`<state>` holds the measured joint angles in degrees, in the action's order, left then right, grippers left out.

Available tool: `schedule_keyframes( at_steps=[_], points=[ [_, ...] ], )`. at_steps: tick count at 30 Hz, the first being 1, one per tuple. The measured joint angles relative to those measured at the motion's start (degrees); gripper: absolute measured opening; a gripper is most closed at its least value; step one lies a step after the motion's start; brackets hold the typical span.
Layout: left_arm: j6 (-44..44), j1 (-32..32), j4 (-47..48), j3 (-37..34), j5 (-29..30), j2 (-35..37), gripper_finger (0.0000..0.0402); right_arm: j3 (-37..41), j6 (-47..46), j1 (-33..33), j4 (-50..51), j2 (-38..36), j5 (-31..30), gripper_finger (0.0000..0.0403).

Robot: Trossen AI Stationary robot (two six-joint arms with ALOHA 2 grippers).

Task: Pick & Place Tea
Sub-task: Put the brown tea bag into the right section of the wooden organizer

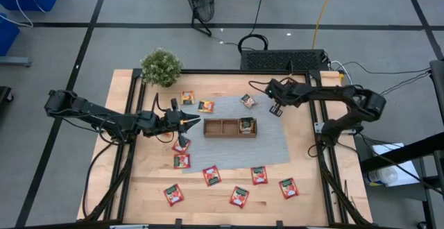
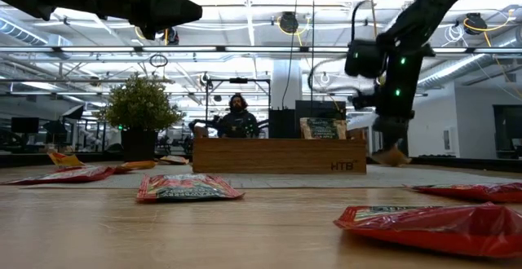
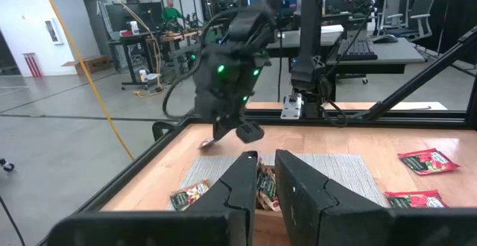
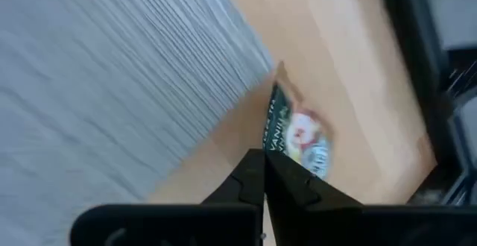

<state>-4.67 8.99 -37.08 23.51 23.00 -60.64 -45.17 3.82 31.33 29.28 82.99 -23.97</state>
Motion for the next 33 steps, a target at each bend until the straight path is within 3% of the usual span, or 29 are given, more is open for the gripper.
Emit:
schedule_keyframes(
  at_steps=[5, 10, 16, 21, 25, 28, 33],
  points=[
    [0.0, 0.0, 0.0, 0.0, 0.0, 0.0, 0.0058, 0.0, -2.5, -6.4, -0.4, -8.2, 0.7, 0.0000],
    [0.0, 0.0, 0.0, 0.0, 0.0, 0.0, 0.0058, 0.0, -5.6, -14.9, -3.2, -16.9, 5.7, 0.0000],
    [0.0, 0.0, 0.0, 0.0, 0.0, 0.0, 0.0058, 0.0, -7.6, -25.8, -8.7, -23.0, 6.3, 0.0000],
    [0.0, 0.0, 0.0, 0.0, 0.0, 0.0, 0.0058, 0.0, -9.1, -33.8, -11.6, -23.0, 6.6, 0.0000],
    [0.0, 0.0, 0.0, 0.0, 0.0, 0.0, 0.0058, 0.1, -9.2, -38.2, -15.1, -20.8, 11.8, 0.0000],
    [0.0, 0.0, 0.0, 0.0, 0.0, 0.0, 0.0058, 0.1, -8.7, -39.2, -17.1, -18.7, 16.7, 0.0000],
    [0.0, 0.0, 0.0, 0.0, 0.0, 0.0, 0.0058, 1.0, -7.9, -37.5, -18.6, -13.9, 16.7, 0.0000]
  ],
)
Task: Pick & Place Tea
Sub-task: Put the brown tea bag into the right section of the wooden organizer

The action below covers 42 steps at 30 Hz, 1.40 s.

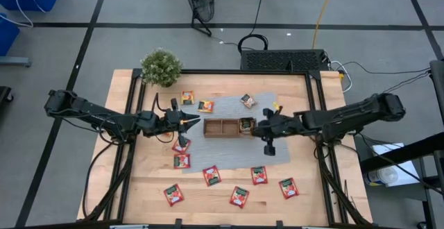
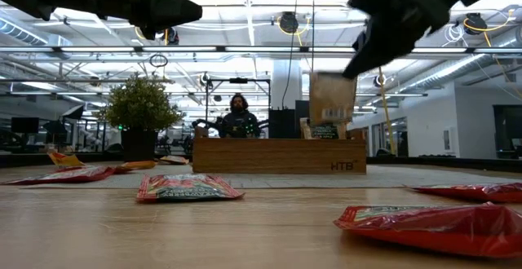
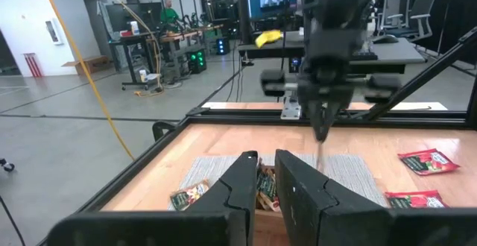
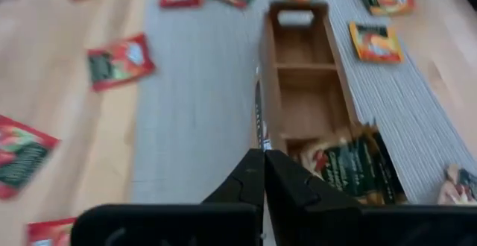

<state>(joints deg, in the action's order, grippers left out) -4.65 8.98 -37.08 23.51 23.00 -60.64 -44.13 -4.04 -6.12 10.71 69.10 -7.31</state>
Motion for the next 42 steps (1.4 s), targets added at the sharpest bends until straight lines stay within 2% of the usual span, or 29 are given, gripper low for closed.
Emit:
schedule_keyframes(
  at_steps=[6, 14, 17, 21, 35, 42],
  points=[
    [0.0, 0.0, 0.0, 0.0, 0.0, 0.0, 0.0058, 1.0, 1.5, 4.6, -2.5, 4.6, -0.2, 0.0000],
    [0.0, 0.0, 0.0, 0.0, 0.0, 0.0, 0.0058, 1.0, 1.8, 7.1, -3.1, 5.5, -0.4, 0.0000],
    [0.0, 0.0, 0.0, 0.0, 0.0, 0.0, 0.0058, 1.0, 0.9, 7.3, -1.6, 5.5, -1.4, 0.0000],
    [0.0, 0.0, 0.0, 0.0, 0.0, 0.0, 0.0058, 1.0, 0.2, 7.2, 0.4, 5.5, -6.6, 0.0000],
    [0.0, 0.0, 0.0, 0.0, 0.0, 0.0, 0.0058, 1.1, -0.9, 7.2, -0.3, 9.7, -6.3, 0.0000],
    [0.0, 0.0, 0.0, 0.0, 0.0, 0.0, 0.0058, 1.1, -0.9, 7.1, -2.7, 8.8, -6.1, 0.0005]
  ],
)
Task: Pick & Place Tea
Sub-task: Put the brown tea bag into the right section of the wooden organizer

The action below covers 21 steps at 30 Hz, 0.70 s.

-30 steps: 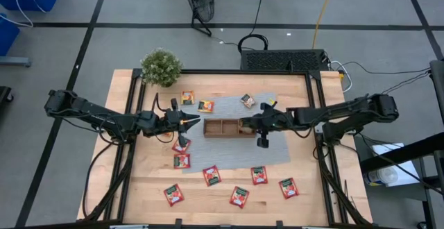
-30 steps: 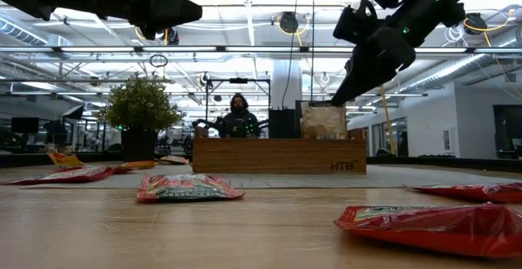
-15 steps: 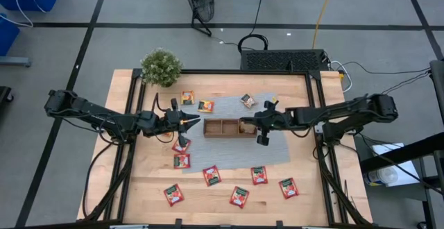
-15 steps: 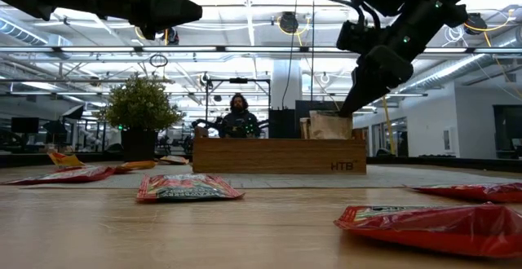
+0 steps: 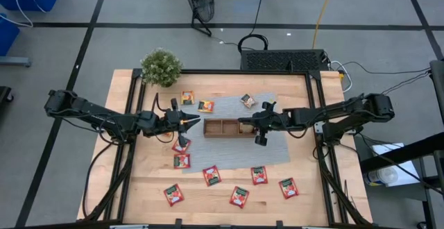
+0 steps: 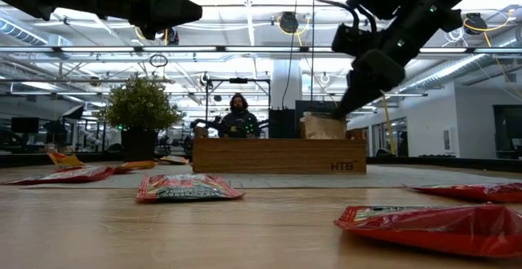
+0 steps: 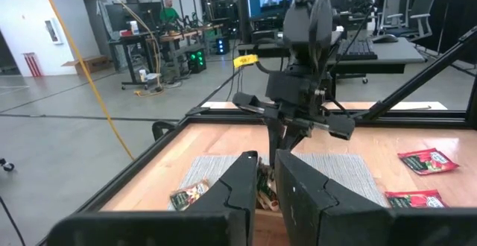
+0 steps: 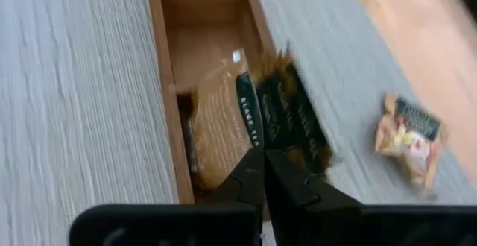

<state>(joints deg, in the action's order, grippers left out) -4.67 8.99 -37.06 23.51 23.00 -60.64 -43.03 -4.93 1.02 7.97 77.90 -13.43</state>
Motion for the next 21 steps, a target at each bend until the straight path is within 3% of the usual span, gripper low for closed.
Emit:
schedule_keyframes(
  at_steps=[7, 15, 18, 21],
  points=[
    [0.0, 0.0, 0.0, 0.0, 0.0, 0.0, 0.0058, 0.0, 0.9, 0.0, -0.5, -1.4, -0.1, 0.0060],
    [0.0, 0.0, -0.1, 0.0, 0.0, 0.0, 0.0058, -0.1, 4.7, -1.0, -9.5, -2.2, -0.2, 0.0139],
    [0.0, 0.0, 0.0, 0.0, 0.0, 0.0, 0.0058, -0.2, 6.8, -2.3, -10.4, -2.1, 1.7, 0.0141],
    [0.0, 0.0, 0.0, 0.0, 0.0, 0.0, 0.0058, -1.6, 8.8, -3.9, -8.4, -1.5, 3.0, 0.0110]
  ],
)
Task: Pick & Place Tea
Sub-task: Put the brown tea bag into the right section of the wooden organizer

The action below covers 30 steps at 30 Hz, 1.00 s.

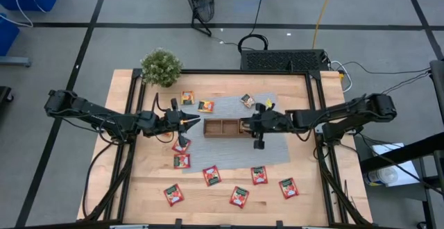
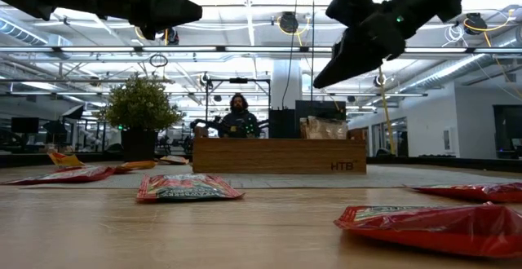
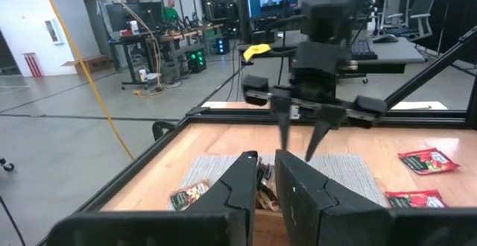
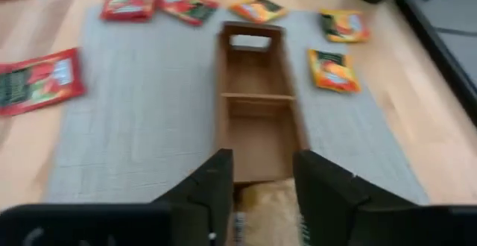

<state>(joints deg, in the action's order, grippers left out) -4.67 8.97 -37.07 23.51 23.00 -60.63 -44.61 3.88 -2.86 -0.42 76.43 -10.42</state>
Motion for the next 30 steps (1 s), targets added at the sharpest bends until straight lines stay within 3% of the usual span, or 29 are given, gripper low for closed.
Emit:
schedule_keyframes(
  at_steps=[5, 12, 20, 30],
  points=[
    [0.0, 0.0, 0.0, 0.0, 0.0, 0.0, 0.0058, -6.3, 2.8, -0.7, 11.7, 0.4, 0.1, 0.0012],
    [0.0, 0.0, 0.0, 0.0, 0.0, 0.0, 0.0058, -7.5, 3.3, 2.7, 19.2, 5.8, 1.9, 0.0001],
    [0.0, 0.0, 0.0, 0.0, 0.0, 0.0, 0.0058, -7.5, 5.6, 4.7, 17.1, 13.5, 3.2, 0.0000],
    [0.0, 0.0, 0.0, 0.0, 0.0, 0.0, 0.0058, -7.8, 4.7, 3.7, 15.9, 13.3, 3.1, 0.0000]
  ],
)
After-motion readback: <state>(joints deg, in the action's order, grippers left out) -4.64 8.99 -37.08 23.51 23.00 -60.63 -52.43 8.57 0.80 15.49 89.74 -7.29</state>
